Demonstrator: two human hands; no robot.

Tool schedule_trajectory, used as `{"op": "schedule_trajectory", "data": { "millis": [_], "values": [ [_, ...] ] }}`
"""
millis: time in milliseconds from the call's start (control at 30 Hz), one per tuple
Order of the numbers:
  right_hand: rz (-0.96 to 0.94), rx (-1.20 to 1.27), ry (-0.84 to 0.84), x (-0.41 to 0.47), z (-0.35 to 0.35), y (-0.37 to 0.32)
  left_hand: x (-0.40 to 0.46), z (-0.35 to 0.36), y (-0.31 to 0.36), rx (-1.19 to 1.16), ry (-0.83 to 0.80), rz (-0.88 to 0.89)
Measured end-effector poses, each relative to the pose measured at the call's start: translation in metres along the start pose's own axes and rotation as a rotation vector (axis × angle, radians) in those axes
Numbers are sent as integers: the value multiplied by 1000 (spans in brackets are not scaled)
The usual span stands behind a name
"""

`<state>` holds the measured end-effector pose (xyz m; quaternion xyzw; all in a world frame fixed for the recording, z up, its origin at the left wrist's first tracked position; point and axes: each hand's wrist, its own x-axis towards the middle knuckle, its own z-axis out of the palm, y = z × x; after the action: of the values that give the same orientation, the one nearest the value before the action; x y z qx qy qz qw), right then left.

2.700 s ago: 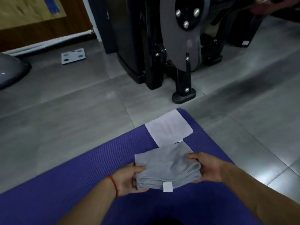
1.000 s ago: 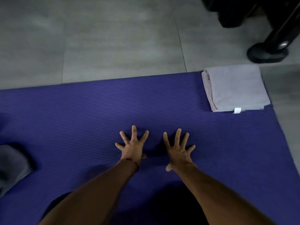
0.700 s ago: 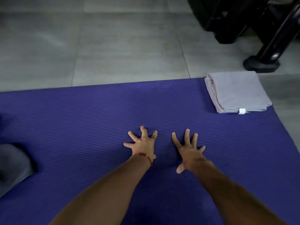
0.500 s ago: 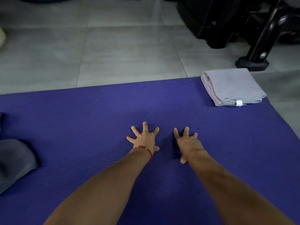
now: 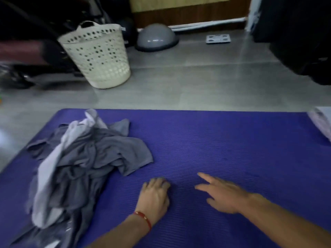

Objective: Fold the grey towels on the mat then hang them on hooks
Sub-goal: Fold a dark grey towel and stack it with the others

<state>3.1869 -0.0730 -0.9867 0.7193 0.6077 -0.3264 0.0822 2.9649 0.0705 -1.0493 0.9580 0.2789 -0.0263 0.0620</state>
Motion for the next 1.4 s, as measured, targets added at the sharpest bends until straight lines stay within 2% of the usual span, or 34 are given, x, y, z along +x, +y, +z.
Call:
{"op": "schedule_trajectory", "data": {
  "millis": [67,167,233,267,333,433,500,567,633,700,800,867,967,1067,1133,1200,1267,1333,1400],
  "values": [
    [-118,-30,20,9,-8,-35,-4,-26,-59,254,45,-128],
    [-202,-98,-22,22,-14,-64,-5,-67,-134,512,-5,-349],
    [-203,-128,-56,23,-11,-67,-3,-85,-169,706,-72,-405],
    [-199,-125,-63,19,-12,-66,-4,-91,-181,708,-89,-410],
    [-186,-121,-71,10,-17,-66,-4,-102,-188,614,-39,-336],
    [-163,-32,52,0,-19,-63,3,-109,-158,317,195,-202],
    [-140,194,174,0,-23,-65,5,-110,-106,11,360,0],
    [-142,513,281,6,-29,-62,9,-113,-43,-233,457,175],
    [-159,730,347,9,-39,-53,16,-120,9,-472,468,242],
    [-192,796,423,8,-46,-33,23,-124,39,-662,450,245],
    [-136,1023,455,-8,-48,-3,33,-117,49,-649,443,251],
    [-47,1136,487,-24,-48,16,36,-102,46,-563,335,161],
    [75,1039,615,-46,-50,44,37,-77,46,-549,121,-15],
    [160,795,700,-71,-50,71,41,-59,51,-605,14,-80],
    [243,530,704,-85,-44,92,45,-43,54,-656,-58,-90],
    [392,254,570,-89,-33,110,47,-23,59,-553,-80,-62],
    [526,75,347,-89,-13,124,42,-3,73,-326,-111,-21],
    [458,75,230,-85,3,120,34,10,79,-192,-160,30],
    [303,71,198,-80,15,103,25,14,80,-62,-188,97]
  ]
}}
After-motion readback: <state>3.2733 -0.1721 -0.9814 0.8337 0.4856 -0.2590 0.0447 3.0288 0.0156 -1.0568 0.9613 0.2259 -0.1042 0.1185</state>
